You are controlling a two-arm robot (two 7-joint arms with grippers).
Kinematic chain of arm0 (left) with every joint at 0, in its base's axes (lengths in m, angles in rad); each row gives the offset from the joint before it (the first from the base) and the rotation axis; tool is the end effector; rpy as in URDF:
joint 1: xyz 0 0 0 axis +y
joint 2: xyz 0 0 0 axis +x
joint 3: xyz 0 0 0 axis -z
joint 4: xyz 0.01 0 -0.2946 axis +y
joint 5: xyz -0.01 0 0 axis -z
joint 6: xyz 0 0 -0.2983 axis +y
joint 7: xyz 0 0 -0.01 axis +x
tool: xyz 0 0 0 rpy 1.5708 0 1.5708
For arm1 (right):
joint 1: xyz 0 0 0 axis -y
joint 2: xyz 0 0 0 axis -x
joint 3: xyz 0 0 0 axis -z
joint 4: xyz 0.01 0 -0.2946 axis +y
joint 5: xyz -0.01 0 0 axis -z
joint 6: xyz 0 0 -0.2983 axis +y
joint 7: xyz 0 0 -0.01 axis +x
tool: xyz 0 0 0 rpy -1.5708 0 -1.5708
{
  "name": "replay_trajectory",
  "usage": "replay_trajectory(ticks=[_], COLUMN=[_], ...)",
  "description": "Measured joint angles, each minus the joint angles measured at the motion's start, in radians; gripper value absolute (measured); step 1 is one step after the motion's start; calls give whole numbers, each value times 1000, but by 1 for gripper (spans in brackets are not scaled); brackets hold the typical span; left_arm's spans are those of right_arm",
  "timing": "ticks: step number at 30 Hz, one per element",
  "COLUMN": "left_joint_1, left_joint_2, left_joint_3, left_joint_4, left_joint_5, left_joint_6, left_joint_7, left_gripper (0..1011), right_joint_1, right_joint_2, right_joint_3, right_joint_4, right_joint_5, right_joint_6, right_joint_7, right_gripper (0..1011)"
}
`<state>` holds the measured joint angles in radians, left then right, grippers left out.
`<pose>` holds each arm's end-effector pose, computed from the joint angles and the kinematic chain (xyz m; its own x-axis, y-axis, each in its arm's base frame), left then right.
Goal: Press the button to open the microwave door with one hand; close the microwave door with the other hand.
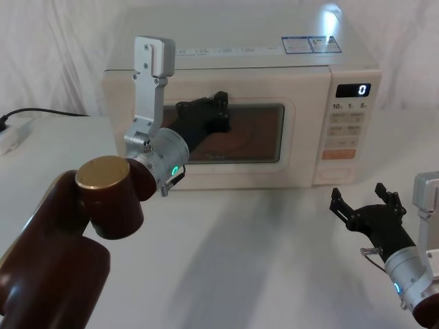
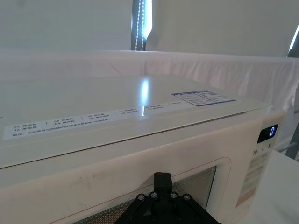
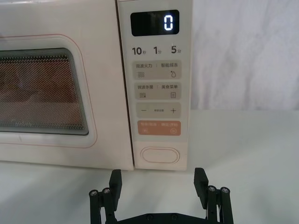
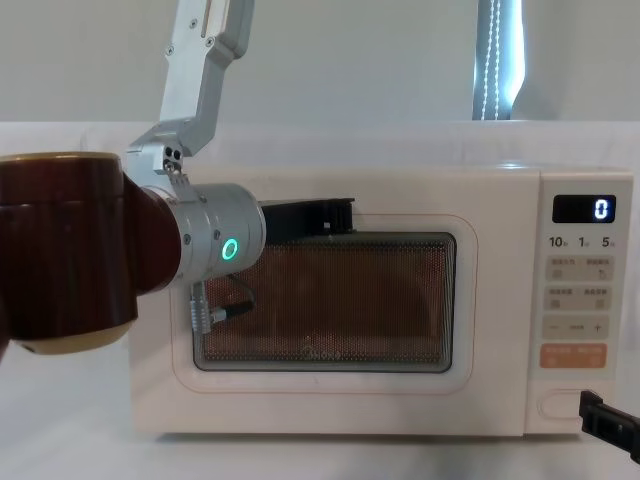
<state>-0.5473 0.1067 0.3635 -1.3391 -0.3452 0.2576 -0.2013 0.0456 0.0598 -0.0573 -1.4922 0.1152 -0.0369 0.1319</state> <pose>0.4460 -0.0691 -0.1813 0.5245 0.8492 -0.0611 -0.8509 0.5253 -0.0047 0.3307 -0.0016 -0.3142 0.1813 -0.9820 -0.0523 0.9834 0.1811 0.0074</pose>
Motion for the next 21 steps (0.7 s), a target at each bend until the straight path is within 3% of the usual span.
replay_trajectory(ticks=[14, 21], left_joint_1=[-3, 14], left_joint_2=[-15, -13], left_joint_3=[-11, -22], left_joint_4=[9, -36], left_joint_5=[7, 8], left_joint_6=[3, 28], left_joint_7=[2, 15], left_gripper=[0, 0], right_joint_1=[0, 0], right_joint_2=[0, 0], right_joint_3=[0, 0], right_joint_4=[0, 0], right_joint_5=[0, 0], right_joint_6=[0, 0], right_joint_7=[0, 0], right_gripper=[1002, 1002])
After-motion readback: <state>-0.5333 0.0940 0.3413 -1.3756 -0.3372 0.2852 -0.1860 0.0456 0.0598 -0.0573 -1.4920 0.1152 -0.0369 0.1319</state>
